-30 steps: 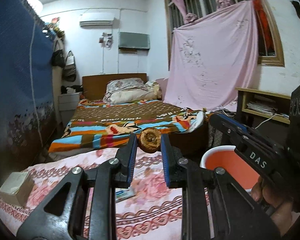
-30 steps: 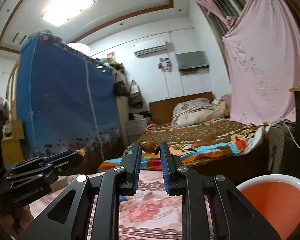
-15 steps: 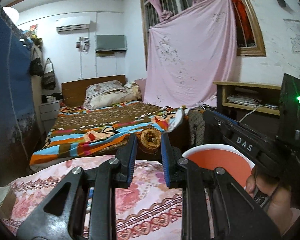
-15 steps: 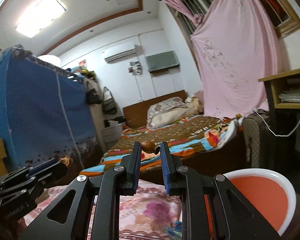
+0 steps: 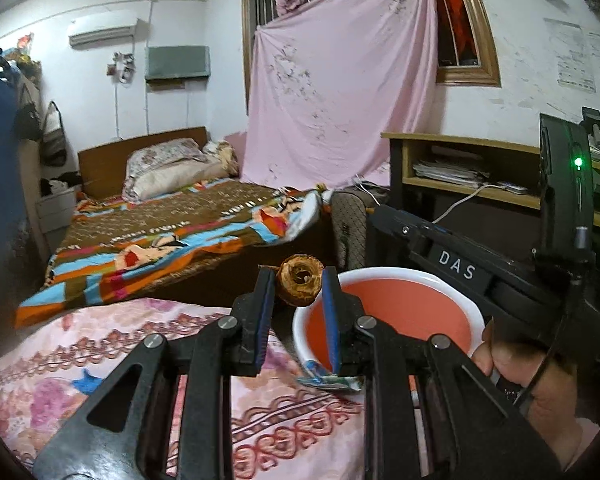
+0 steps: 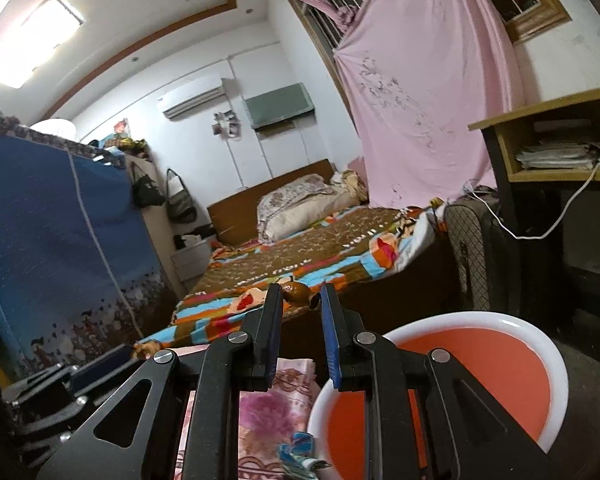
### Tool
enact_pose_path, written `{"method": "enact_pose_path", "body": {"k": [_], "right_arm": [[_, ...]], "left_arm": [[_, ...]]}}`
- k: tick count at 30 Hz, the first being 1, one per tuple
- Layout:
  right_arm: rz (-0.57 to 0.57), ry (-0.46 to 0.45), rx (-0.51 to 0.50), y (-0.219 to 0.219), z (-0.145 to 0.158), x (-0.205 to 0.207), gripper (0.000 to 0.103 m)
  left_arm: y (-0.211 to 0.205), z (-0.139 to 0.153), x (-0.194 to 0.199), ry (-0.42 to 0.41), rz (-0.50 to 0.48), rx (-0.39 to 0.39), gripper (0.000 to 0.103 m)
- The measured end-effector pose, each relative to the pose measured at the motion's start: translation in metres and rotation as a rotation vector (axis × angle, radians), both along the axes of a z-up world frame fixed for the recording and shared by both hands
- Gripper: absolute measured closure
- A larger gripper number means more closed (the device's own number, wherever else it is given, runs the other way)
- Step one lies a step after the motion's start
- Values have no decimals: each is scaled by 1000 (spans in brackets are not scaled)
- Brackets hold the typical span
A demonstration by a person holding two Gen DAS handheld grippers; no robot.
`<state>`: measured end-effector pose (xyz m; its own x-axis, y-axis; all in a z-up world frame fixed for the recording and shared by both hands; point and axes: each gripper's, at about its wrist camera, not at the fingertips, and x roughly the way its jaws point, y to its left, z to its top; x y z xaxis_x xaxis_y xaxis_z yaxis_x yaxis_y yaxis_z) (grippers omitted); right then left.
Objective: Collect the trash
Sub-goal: 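Open both tools to drop the snack and orange piece into the bucket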
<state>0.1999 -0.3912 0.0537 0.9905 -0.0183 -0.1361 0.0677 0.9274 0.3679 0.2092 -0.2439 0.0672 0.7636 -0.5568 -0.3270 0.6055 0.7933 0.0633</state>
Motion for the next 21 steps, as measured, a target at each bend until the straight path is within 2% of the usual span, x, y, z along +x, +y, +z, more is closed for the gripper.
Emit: {"method": "enact_pose_path", "body": {"k": [16, 21], "right_arm": [[-85, 78, 69, -29, -11, 0, 85], [-112, 110, 84, -34, -15, 1, 85]], "left_arm": [[-35, -12, 23, 161, -90, -11, 94], [-39, -17, 35, 256, -118, -22, 94]]}}
